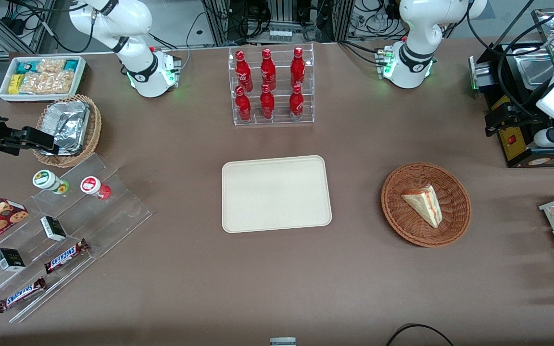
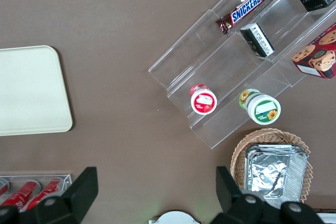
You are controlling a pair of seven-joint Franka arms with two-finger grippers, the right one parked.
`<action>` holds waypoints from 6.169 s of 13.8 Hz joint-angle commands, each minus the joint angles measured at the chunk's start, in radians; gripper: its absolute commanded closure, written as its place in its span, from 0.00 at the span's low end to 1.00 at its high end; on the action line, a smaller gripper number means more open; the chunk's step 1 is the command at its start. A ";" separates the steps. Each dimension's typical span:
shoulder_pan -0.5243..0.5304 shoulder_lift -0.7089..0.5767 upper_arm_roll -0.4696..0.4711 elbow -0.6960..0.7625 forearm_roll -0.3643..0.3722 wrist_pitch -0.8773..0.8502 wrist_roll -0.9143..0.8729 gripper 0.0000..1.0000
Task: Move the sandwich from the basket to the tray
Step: 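Move the left gripper over the basket and lower toward the wrapped sandwich, then close the left gripper on the sandwich's wrapped crust edge, then lift the sandwich and carry it with the left gripper over the tray, then lower the sandwich onto the tray center and open the left gripper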
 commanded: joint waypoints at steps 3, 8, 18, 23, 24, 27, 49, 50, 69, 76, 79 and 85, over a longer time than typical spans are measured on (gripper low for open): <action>0.001 0.014 -0.005 0.006 -0.001 -0.021 0.001 0.00; -0.010 0.062 -0.039 -0.123 0.000 0.140 -0.008 0.00; -0.003 0.100 -0.036 -0.499 0.011 0.647 -0.443 0.00; -0.007 0.118 -0.036 -0.656 0.014 0.910 -0.600 0.00; -0.007 0.138 -0.036 -0.654 0.016 0.915 -0.604 0.00; -0.007 0.181 -0.036 -0.662 0.019 0.964 -0.605 0.00; -0.046 0.181 -0.045 -0.544 0.075 0.802 -0.605 1.00; -0.069 0.180 -0.046 -0.483 0.081 0.715 -0.607 1.00; -0.614 0.603 -0.080 0.113 -0.030 0.511 -0.682 1.00; -0.674 0.715 -0.082 0.137 -0.032 0.603 -0.683 1.00; -0.694 0.737 -0.082 0.133 -0.035 0.636 -0.685 1.00; -0.709 0.767 -0.082 0.130 -0.035 0.653 -0.713 1.00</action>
